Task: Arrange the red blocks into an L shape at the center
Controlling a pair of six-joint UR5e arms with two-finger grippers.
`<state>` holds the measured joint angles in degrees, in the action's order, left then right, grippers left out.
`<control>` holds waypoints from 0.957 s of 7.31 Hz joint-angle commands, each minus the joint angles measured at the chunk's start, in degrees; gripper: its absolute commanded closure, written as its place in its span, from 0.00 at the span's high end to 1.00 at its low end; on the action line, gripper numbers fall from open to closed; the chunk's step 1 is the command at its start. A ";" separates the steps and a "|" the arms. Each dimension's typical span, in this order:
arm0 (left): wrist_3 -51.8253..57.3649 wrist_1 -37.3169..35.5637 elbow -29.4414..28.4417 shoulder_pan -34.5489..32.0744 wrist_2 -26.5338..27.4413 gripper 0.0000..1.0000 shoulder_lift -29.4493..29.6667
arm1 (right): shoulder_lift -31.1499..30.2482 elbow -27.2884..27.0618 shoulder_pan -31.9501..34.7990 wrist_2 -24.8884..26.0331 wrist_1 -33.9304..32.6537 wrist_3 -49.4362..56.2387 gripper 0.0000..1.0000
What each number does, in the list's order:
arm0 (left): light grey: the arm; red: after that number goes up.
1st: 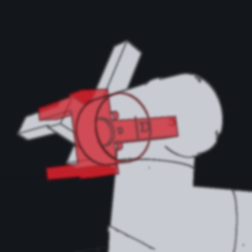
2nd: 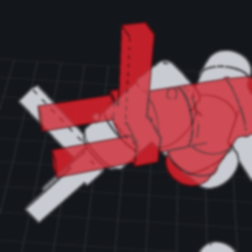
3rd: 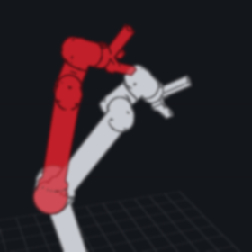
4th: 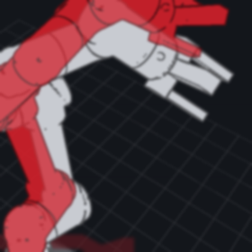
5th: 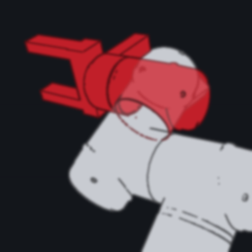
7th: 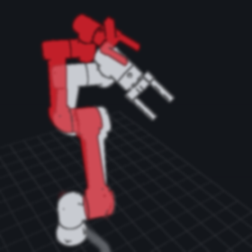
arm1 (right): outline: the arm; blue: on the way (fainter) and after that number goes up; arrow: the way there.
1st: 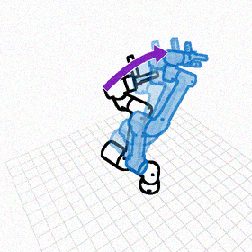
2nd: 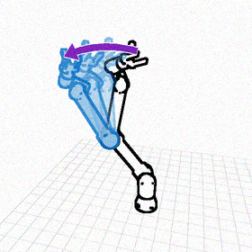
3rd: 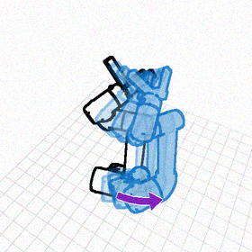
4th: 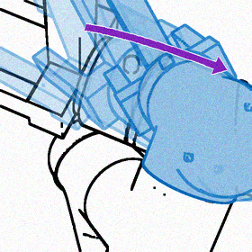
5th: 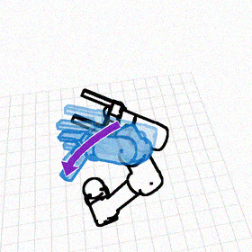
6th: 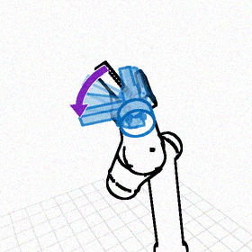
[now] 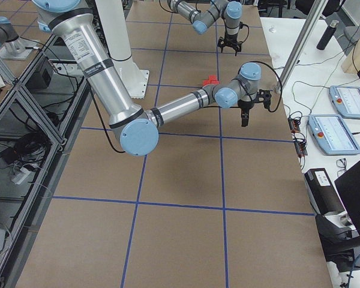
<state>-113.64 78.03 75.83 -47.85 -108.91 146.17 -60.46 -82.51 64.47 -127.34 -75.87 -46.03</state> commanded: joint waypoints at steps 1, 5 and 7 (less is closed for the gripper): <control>26.31 0.10 13.59 -7.05 -0.43 0.99 -14.00 | -0.44 1.73 2.66 -1.58 -0.25 4.25 0.99; 79.26 1.59 16.72 -26.64 -4.61 1.00 -26.53 | -6.59 2.96 9.95 -2.38 -0.68 21.54 0.99; 102.26 3.34 15.50 -37.79 -18.20 1.00 -33.54 | -7.47 4.55 15.74 -3.35 -6.98 32.43 0.99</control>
<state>-26.80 80.18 92.21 -78.45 -118.99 117.07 -67.02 -78.61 76.50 -130.20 -78.99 -20.94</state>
